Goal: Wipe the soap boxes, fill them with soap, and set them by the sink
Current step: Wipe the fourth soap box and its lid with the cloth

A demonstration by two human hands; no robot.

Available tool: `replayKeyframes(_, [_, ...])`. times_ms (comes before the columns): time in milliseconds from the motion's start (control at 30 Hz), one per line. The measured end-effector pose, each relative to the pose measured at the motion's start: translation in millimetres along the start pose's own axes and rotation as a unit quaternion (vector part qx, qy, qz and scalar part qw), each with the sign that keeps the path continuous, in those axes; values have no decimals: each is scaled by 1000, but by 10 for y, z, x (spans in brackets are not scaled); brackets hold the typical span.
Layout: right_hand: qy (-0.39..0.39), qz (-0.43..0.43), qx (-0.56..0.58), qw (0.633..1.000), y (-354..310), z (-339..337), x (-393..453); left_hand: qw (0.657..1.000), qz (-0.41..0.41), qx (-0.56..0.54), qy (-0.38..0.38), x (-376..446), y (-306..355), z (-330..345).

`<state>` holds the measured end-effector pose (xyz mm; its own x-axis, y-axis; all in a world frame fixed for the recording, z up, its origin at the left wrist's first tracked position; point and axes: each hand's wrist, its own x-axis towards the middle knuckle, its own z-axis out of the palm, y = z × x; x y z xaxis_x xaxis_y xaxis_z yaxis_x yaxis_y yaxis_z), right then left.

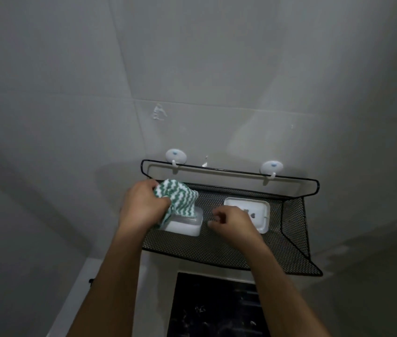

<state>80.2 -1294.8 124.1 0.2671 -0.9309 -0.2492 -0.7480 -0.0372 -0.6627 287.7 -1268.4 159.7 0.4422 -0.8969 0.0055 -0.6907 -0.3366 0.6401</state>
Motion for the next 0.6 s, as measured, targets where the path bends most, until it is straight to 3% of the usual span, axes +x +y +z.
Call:
replayKeyframes(133, [-61,65,1,996,-104,192,175,997,-40,64,3,-7,-106,22])
replayKeyframes(267, [-87,98,39,991,-169,294,283,995,-27,83,-46,-43,-112,170])
replayKeyframes(433, [-61,135,154,977,-121,339,350,989,-42,92,-104,-19,-38,309])
replayKeyframes(600, [-7,161,277,947,-6,406,364,990,-78,12,-116,19,-56,296])
